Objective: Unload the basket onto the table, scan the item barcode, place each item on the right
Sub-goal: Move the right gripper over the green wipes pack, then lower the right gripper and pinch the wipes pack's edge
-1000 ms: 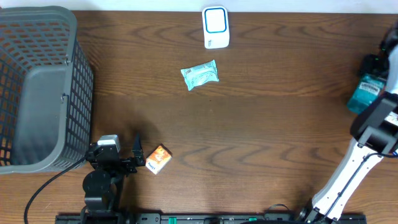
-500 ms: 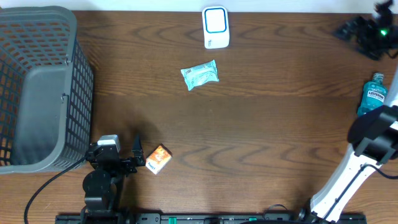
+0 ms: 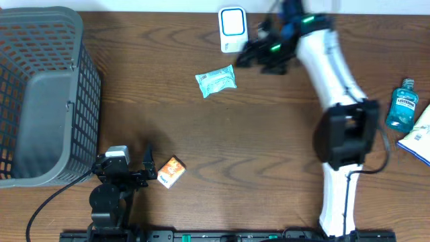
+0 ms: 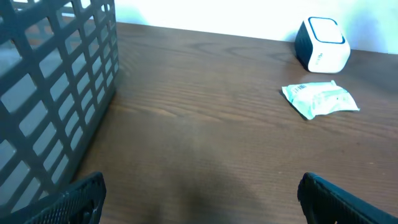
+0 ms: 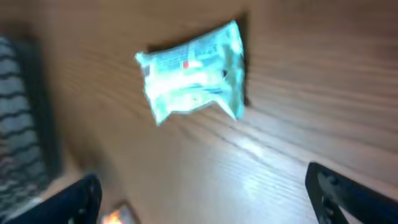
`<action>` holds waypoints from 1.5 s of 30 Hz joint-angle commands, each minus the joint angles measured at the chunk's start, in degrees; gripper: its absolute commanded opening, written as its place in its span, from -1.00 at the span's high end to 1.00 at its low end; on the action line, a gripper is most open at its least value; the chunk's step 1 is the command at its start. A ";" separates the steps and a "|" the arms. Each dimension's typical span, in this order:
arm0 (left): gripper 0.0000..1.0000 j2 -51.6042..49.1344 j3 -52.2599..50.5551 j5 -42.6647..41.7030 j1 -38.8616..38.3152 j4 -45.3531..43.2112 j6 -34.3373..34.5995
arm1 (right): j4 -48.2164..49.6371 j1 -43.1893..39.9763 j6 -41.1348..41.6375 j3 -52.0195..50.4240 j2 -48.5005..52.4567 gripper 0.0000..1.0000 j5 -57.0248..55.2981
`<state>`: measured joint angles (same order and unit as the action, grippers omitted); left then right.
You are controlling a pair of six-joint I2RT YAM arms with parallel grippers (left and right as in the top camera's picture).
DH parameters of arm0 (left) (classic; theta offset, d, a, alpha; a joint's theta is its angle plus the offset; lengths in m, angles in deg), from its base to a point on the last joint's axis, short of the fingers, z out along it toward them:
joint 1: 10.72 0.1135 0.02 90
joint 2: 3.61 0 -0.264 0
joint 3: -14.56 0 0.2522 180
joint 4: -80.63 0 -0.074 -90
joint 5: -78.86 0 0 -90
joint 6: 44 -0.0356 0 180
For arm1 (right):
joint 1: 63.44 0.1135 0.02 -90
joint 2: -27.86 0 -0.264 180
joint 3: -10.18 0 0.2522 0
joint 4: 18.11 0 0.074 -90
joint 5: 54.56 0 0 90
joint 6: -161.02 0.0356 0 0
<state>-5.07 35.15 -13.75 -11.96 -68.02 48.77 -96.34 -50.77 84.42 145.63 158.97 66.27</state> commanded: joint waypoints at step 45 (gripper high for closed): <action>-0.96 0.04 -1.31 0.52 -0.09 0.31 -0.55 | 30.73 9.55 16.96 -26.97 4.83 0.98 -18.27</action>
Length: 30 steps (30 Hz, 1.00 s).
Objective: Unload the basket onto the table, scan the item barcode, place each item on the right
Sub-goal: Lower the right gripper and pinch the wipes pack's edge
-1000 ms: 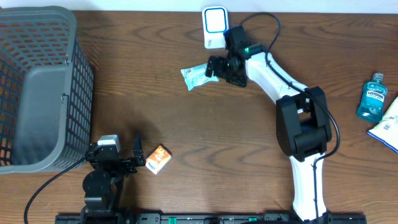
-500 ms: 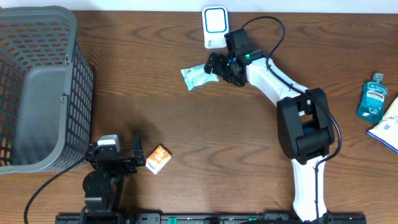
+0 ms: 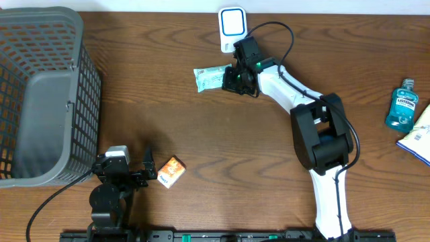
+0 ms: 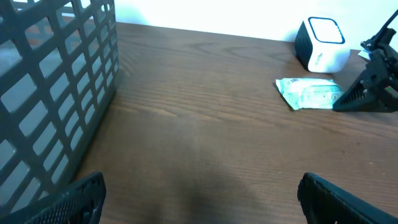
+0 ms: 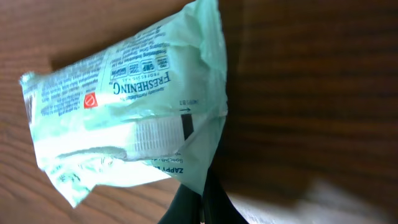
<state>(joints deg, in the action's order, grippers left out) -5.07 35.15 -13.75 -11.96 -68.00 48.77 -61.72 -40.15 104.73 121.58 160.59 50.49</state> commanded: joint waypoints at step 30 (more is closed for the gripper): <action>-0.96 0.04 -1.31 0.52 -0.09 0.28 -0.55 | -9.81 1.51 -2.58 -2.95 -13.86 -0.89 -20.92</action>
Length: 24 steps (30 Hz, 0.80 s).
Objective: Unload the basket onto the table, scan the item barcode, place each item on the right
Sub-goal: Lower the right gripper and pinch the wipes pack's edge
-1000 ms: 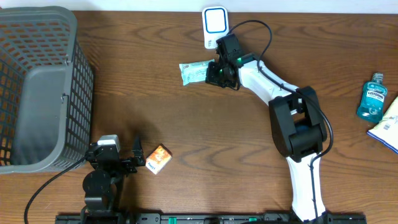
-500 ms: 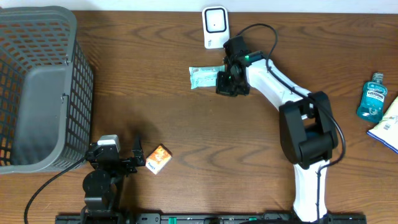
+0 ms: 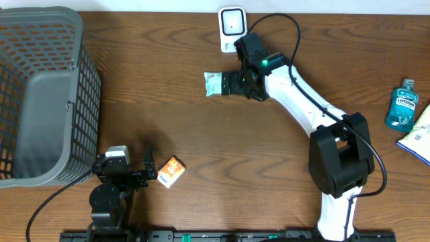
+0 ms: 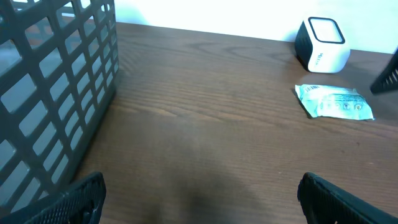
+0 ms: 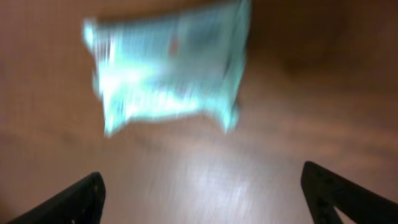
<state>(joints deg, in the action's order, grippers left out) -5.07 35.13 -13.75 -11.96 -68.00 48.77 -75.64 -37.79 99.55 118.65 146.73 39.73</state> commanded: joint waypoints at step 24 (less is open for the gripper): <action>-0.96 0.04 -1.29 0.52 -0.09 0.28 -0.55 | 8.55 -1.16 -19.34 -0.02 12.74 0.97 -0.85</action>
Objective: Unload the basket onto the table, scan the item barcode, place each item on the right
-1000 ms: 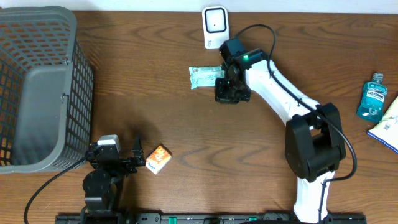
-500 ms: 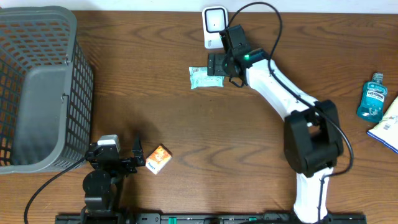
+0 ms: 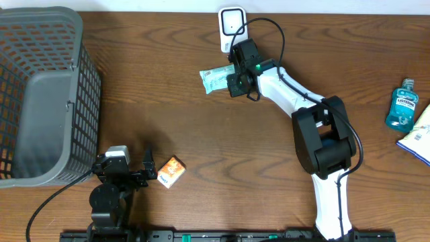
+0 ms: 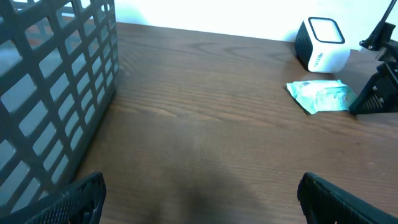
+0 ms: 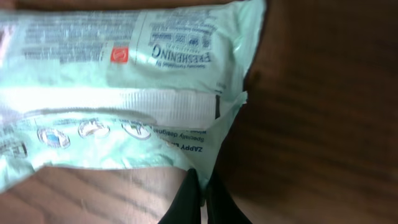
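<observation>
A pale green wipes packet sits in front of the white barcode scanner at the table's back middle. My right gripper is shut on the packet's right-hand edge. In the right wrist view the closed fingertips pinch the packet's sealed flap, with printed text facing the camera. Whether the packet rests on the table or hangs just above it I cannot tell. From the left wrist view, the packet and scanner show at the far right. My left gripper stands open near the front left, with nothing between its fingers.
A tall grey mesh basket fills the left side. A small orange box lies just right of the left gripper. A blue mouthwash bottle and a white-and-blue pack lie at the right edge.
My right gripper was open above the packet lying on the table. Now it is shut on the packet's edge, and the packet sits slightly further left and back. The left arm is unchanged.
At first my right gripper hovered open over the packet near the scanner. Then it was shut on the packet's edge. After that it was open again, with the packet lying a little to the right. Now it grips the edge once more.
</observation>
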`<action>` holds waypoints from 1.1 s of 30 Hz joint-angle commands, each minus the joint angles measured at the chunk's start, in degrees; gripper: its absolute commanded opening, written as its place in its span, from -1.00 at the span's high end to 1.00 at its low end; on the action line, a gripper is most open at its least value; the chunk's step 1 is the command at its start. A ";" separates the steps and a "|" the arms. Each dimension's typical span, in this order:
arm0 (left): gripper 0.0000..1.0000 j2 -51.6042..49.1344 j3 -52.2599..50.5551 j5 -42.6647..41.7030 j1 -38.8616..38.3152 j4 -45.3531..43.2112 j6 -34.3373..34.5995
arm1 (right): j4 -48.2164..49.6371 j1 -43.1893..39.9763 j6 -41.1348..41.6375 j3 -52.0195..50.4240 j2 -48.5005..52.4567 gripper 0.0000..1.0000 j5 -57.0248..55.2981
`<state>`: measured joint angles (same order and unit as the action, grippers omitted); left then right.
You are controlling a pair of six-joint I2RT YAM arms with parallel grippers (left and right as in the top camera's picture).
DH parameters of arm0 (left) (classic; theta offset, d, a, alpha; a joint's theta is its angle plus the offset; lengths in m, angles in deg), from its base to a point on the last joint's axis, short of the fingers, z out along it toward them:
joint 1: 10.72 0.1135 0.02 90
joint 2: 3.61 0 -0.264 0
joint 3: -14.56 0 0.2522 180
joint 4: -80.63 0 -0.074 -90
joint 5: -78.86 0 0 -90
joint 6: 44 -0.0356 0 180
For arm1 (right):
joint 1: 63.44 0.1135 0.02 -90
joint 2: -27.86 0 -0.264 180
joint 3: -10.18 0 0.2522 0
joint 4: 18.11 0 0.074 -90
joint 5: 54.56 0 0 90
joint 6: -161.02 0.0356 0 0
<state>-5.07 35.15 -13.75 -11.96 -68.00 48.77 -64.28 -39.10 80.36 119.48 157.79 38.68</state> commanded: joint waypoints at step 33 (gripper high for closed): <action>-0.96 0.04 -1.31 0.52 -0.09 0.28 -0.55 | 16.48 4.17 7.32 -0.85 -0.87 0.98 -14.49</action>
<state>-5.07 35.15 -13.75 -11.96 -68.00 48.77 -50.09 -34.95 86.94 118.63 155.89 25.31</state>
